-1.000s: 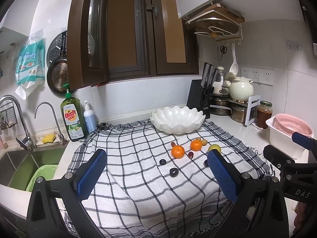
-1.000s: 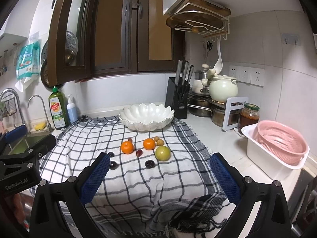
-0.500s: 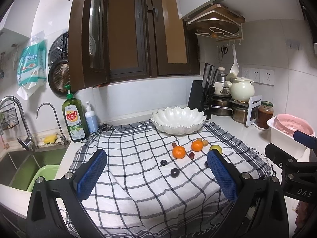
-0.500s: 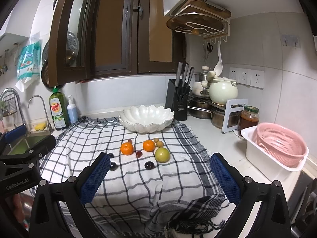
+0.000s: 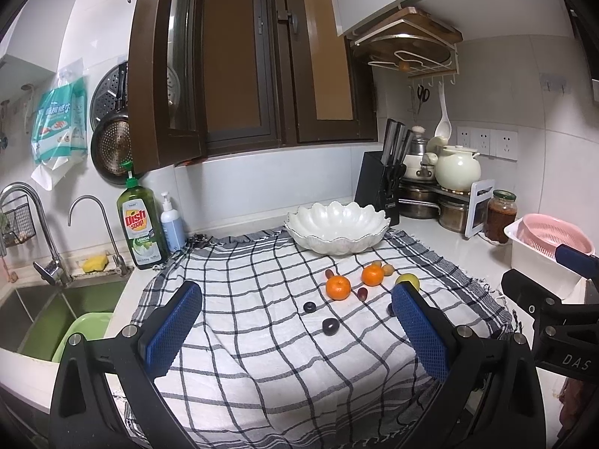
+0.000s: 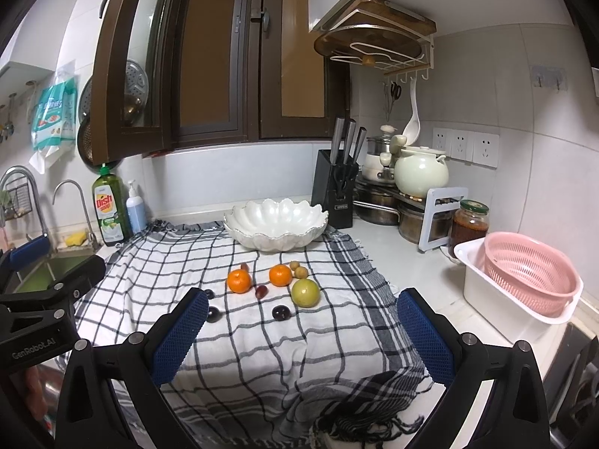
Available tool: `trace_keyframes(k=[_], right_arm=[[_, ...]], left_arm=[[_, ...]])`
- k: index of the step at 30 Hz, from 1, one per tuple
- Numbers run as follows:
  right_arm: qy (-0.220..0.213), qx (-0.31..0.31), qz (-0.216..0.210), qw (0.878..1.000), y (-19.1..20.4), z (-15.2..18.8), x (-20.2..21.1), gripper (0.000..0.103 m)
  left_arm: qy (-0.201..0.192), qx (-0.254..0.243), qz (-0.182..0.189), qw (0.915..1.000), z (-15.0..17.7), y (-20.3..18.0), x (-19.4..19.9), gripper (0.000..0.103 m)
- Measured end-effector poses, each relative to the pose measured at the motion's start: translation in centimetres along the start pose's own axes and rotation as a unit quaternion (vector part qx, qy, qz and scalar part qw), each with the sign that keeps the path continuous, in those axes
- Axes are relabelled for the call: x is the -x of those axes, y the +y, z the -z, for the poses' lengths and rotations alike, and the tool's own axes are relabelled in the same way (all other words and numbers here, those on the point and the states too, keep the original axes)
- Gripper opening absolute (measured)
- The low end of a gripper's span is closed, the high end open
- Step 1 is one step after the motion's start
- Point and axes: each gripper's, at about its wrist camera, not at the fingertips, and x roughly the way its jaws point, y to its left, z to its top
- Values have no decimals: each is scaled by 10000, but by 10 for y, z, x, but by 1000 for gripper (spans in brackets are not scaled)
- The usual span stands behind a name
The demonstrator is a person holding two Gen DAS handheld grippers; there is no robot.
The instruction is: Organize fruits
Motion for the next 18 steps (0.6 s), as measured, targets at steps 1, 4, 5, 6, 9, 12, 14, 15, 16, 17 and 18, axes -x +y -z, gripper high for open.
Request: trace_keyframes(k=[1,4,5,6,9,12,14,15,16,17,18], right_arm=[[2,-1,-1,10000,0,0,0,102],[-2,10,-15,10000,0,-1,1,102],[6,15,-14,10000,0,-2,0,102],[11,20,-19,10000,1,-2,0,102],[42,12,-26,10000,1,-2,-2,102],[109,-9,-39,9999,1,-1,-7,102],[170,-20,-48,9998,1,1,-12,102],[199,-21,-50,9998,1,3,-15,102],[229,-18,-51,9997,1,5,-18,102],[270,-9,-46,9996,1,6,-21,102],[299,0,-44,9995,1,8,-24,102]], left_arm=[[0,-1,1,10000,0,0,0,103],[3,-1,-3,10000,1,0,0,103],[3,3,-1,10000,1,0,0,103],[13,7,2,10000,0,0,0,103],[57,15,15,10000,2,-3,-2,103],[174,35,74,9998,4,-3,-9,103],[253,53,124,9996,6,-3,-15,103],[291,55,138,9995,7,-4,-18,103],[319,59,143,9994,8,-4,-21,103],[351,54,151,9993,9,-4,-24,103],[391,46,145,9991,11,-5,-28,103]])
